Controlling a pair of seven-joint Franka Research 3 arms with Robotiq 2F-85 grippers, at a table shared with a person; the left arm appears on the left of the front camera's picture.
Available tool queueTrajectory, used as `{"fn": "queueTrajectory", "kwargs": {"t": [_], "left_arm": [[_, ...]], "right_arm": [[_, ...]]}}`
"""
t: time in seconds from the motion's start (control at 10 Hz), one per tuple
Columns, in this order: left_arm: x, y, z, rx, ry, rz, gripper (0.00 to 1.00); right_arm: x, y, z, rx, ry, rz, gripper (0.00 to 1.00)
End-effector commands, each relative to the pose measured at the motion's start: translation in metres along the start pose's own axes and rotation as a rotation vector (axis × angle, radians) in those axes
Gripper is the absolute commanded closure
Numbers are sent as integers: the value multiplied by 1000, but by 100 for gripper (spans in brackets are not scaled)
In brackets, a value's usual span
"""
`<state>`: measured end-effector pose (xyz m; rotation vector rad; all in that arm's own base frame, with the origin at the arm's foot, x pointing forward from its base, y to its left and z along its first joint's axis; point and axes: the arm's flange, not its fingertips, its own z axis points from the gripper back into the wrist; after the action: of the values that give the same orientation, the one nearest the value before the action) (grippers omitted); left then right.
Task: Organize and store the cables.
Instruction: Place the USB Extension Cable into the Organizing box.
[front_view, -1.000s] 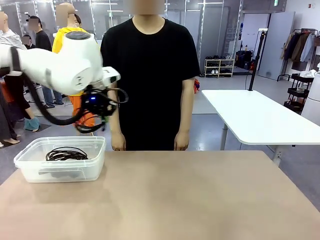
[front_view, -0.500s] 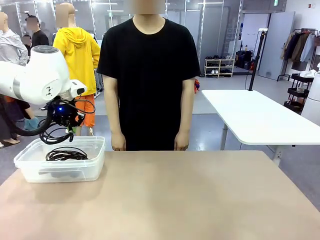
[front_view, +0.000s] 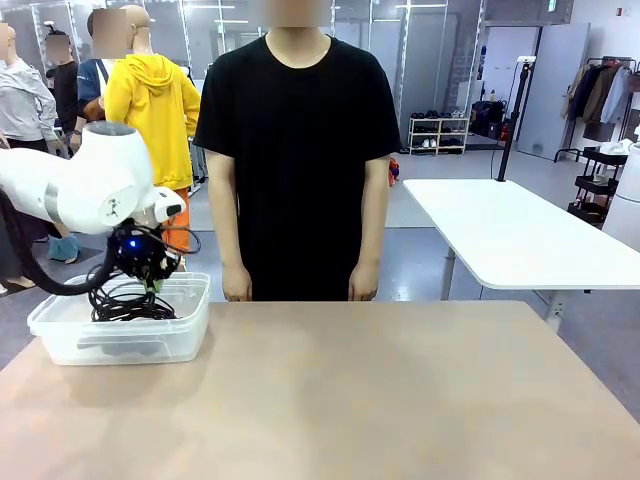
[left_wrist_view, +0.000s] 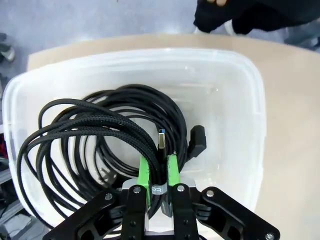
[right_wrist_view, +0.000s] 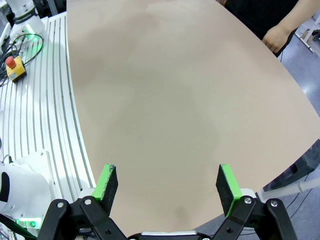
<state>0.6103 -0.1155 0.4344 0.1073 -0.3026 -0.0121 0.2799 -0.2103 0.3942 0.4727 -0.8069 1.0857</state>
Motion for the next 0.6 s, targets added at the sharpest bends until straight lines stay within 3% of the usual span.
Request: {"fn": "queueTrajectory", "kwargs": {"t": [0.0, 0.5], "left_arm": [[3, -5, -13, 21, 22, 4, 84], [3, 1, -6, 31, 6, 17, 17]], "right_arm": [[1, -2, 0, -8, -7, -9, 0], [1, -2, 0, -8, -7, -9, 0]]}}
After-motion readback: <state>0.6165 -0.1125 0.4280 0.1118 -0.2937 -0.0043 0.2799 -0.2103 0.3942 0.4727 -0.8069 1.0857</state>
